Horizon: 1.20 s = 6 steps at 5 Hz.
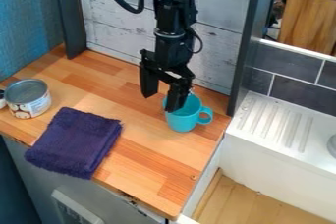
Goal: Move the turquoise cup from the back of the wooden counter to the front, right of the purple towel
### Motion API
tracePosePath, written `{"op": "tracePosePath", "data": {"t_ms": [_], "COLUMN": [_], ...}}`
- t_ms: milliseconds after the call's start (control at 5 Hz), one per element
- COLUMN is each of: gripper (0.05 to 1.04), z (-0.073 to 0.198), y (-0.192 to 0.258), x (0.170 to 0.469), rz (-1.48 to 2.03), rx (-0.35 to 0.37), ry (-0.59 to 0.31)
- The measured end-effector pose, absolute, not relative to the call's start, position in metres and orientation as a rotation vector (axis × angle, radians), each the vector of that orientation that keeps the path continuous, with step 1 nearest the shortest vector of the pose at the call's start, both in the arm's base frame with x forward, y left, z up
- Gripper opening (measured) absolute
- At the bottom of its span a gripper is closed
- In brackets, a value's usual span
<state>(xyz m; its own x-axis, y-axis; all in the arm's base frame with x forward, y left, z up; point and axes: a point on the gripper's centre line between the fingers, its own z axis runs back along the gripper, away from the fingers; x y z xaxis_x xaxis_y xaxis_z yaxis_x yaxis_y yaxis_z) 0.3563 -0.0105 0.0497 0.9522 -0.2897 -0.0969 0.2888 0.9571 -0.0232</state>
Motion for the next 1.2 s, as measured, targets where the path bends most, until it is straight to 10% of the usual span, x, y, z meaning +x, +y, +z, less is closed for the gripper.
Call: {"op": "tracePosePath", "data": {"t_ms": [800,1200], "gripper": [0.949,0.42], "z": [0.02,0.02], "y": [-0.02,-0.019], "x": [0.37,0.369], "rz": [-0.258,-0.261], "rx": [-0.007,-0.005], "ry": [0.111,0.121]}}
